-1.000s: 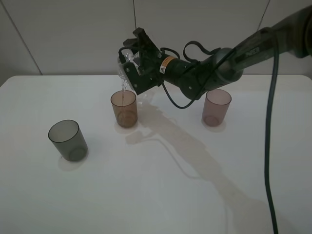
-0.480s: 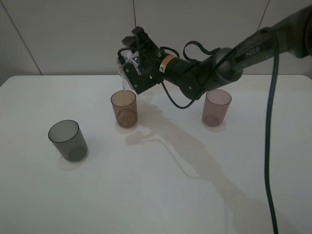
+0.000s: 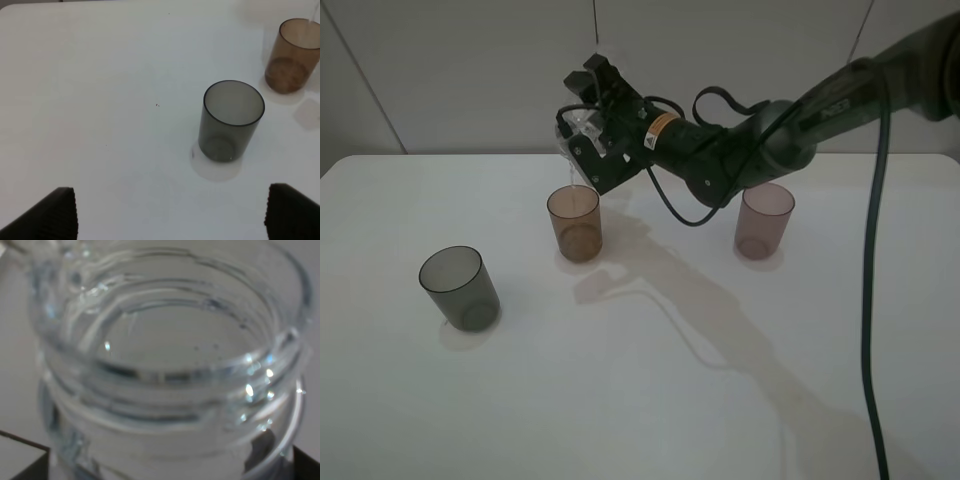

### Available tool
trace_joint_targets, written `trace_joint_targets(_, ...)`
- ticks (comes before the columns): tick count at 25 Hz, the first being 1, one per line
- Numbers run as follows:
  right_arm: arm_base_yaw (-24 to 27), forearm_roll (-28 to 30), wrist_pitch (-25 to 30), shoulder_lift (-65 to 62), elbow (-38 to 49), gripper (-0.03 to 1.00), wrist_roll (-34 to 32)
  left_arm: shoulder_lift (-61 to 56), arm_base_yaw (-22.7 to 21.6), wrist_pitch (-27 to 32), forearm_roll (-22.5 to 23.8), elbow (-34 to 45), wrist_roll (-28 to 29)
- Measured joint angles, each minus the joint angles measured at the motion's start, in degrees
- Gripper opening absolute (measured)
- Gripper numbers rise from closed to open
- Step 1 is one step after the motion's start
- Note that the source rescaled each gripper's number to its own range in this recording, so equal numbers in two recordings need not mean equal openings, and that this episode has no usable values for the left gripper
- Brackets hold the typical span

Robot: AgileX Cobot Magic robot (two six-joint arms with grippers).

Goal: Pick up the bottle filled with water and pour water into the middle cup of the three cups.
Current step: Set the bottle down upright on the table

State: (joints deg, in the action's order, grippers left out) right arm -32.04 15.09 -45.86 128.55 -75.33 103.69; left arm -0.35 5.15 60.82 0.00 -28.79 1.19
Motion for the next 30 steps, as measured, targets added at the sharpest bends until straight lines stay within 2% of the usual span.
trace_joint_targets(9,0.0,0.2,-0.3,0.0,0.0,0.0,0.6,0.0,0.0,0.0,0.0,0.0,0.0)
trace_joint_targets(22,0.0,0.9,-0.4,0.0,0.0,0.0,7.2,0.0,0.0,0.0,0.0,0.0,0.0)
trace_joint_targets(30,0.0,1.3,-1.2,0.0,1.4,0.0,7.8,0.0,0.0,0.0,0.0,0.0,0.0)
